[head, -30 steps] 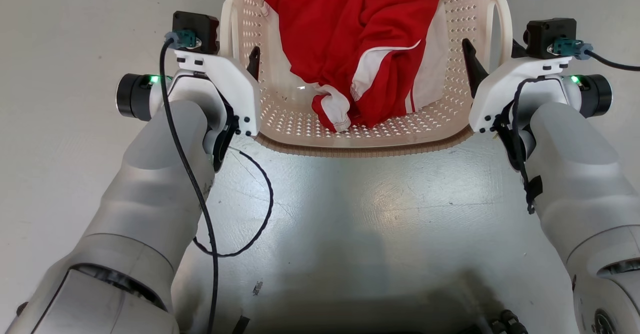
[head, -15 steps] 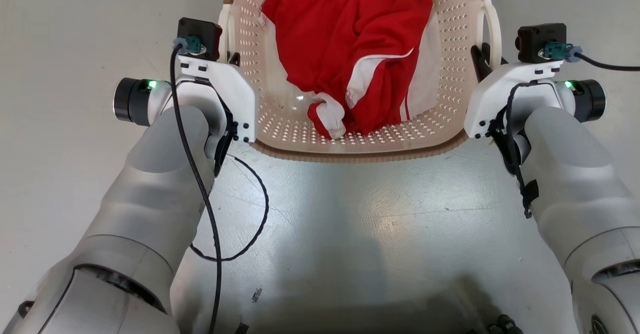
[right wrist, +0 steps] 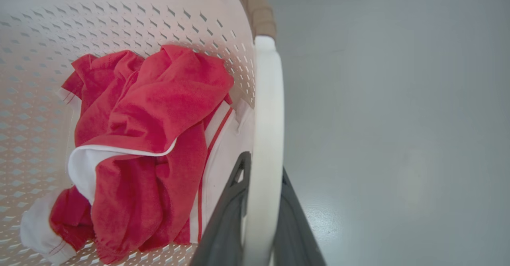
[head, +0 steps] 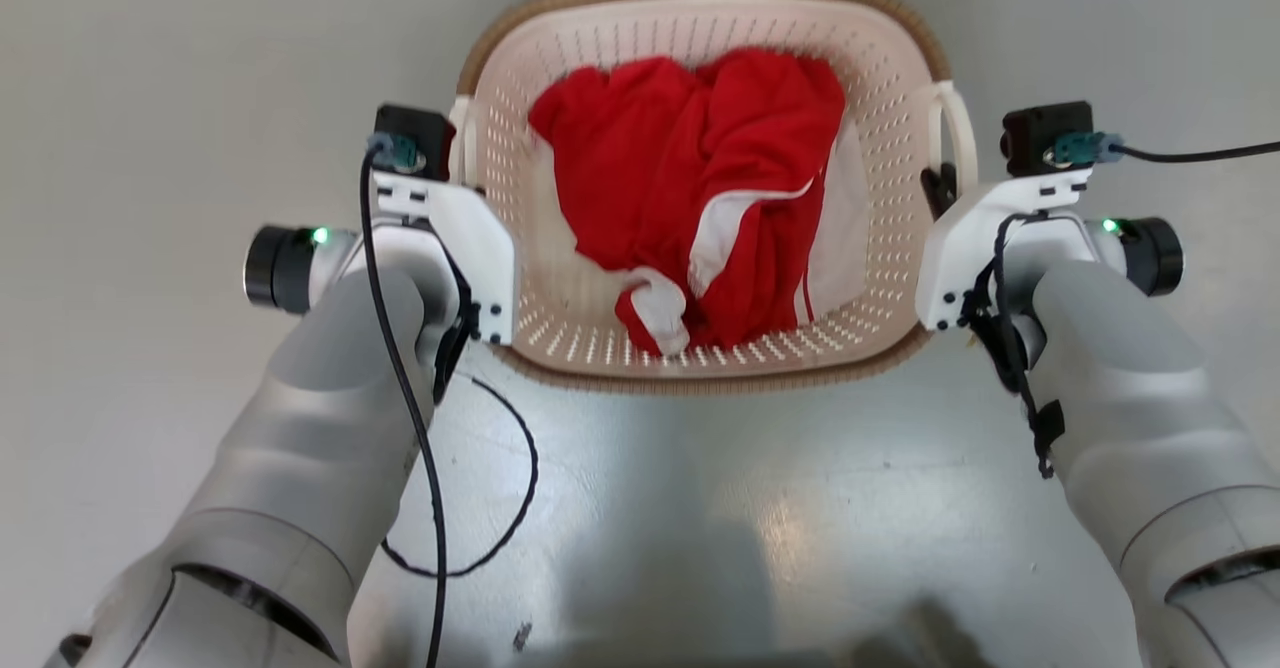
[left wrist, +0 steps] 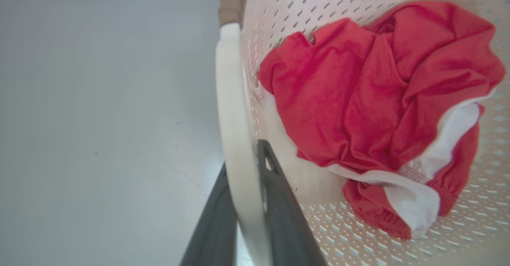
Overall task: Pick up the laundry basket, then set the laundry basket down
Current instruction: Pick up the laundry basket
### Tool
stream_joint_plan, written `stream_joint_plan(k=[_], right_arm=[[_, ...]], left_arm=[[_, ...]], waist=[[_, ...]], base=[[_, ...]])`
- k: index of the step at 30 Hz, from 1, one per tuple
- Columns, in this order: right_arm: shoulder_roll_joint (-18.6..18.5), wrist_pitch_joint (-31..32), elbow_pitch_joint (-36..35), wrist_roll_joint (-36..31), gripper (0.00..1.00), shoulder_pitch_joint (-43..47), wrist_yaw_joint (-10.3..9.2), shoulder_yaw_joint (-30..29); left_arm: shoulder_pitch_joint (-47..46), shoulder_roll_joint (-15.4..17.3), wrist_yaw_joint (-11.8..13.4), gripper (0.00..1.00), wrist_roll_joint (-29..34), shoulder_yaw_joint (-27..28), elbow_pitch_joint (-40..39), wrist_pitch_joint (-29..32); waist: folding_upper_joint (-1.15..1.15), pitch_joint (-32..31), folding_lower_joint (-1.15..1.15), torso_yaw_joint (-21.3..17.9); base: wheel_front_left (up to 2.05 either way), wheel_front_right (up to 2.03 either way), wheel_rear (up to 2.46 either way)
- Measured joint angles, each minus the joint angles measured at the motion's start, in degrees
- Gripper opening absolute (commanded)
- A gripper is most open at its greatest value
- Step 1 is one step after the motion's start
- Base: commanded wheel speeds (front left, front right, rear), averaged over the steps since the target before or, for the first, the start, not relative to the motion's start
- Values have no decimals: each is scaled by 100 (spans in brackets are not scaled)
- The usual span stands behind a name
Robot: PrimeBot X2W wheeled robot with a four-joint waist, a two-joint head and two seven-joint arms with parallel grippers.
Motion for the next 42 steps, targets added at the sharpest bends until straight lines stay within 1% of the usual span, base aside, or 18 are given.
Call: stream_joint_plan(k=[5,13,14,16,23,28,34,42], right_arm=[[4,220,-16,279,0,194,0,311],[23,726,-185,848,0,732,-2,916],[23,887,-248,1013,0,886,-4,1083],[24,1042,-275,1144,0,1023,-4,1228],[32,1419,-316,1506,0,1324,-5,1581],[29,1511,-325,1699,0,1524,-7,1788],[49,1696,-301,1867,0,1864,-5,2039],[58,1824,-253,1962,0,1953,-5,2274]], left_arm=[[218,10,-7,0,-102,-3,78,69],[862,43,-155,0,-246,-7,126,309],[1040,52,-174,0,-256,-10,131,396],[1217,64,-233,0,-285,-11,137,512],[1640,73,-321,0,-428,-69,146,867],[1852,78,-393,0,-471,-109,148,1026],[2317,81,-448,0,-547,-146,152,1177],[2540,65,-457,0,-614,-158,148,1307]], waist=[[0,-420,0,-9],[0,-1239,0,-98],[0,-1463,0,-136],[0,-1696,0,-177],[0,-2499,0,-293],[0,-3026,-1,-339],[0,-3632,-1,-379],[0,-4262,-1,-380]], base=[[0,0,0],[0,0,0],[0,0,0],[0,0,0],[0,0,0],[0,0,0],[0,0,0],[0,0,0]])
